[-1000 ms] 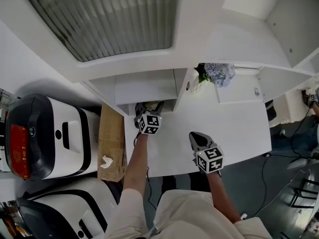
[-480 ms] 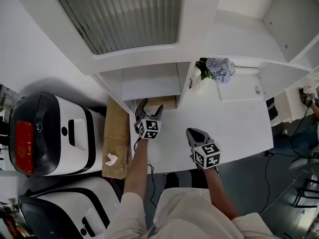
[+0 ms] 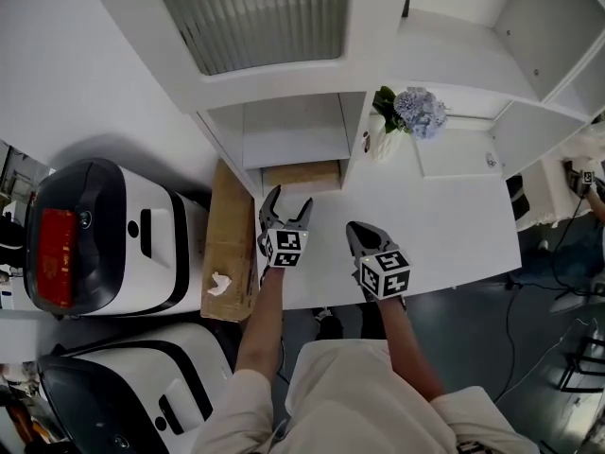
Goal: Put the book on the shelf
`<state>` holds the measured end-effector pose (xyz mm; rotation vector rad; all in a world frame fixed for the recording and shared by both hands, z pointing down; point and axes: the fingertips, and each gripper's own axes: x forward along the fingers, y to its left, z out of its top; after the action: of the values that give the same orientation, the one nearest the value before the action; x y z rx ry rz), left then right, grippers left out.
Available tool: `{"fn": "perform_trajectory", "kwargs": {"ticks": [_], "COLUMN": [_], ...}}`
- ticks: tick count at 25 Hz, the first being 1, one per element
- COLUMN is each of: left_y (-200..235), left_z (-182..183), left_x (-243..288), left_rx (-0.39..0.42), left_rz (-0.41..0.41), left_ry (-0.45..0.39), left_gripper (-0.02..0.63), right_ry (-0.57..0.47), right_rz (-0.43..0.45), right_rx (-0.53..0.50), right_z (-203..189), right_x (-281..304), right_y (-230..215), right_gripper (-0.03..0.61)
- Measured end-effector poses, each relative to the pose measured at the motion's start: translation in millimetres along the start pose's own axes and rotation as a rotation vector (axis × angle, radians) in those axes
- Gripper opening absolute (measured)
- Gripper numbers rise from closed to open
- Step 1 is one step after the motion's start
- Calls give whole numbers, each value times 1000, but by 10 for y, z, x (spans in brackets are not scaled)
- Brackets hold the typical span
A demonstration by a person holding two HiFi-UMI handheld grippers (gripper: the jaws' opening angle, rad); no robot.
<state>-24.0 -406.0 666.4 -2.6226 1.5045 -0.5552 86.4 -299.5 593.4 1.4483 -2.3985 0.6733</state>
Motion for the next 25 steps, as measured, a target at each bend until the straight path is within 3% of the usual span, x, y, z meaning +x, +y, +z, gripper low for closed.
{"fn": "perform_trajectory", "kwargs": {"ticks": [7,17,25], "left_y": [-35,130,17], "left_z": [108,517,666], "left_x": [-524,-1102,-1346], "left_rx": [-80,-197,-243], "left_rz": [4,101,71], "left_ry": [19,-32,-23], "left_gripper": [353,353,351], "right_ry": [-29,-67,-66], "right_rz": [18,34,25], "right_rx": [1,-22,-25], "right_z": [48,164,151], "right_x": [32,69,74], "right_y": [172,327,261], "right_gripper": [26,26,26]}}
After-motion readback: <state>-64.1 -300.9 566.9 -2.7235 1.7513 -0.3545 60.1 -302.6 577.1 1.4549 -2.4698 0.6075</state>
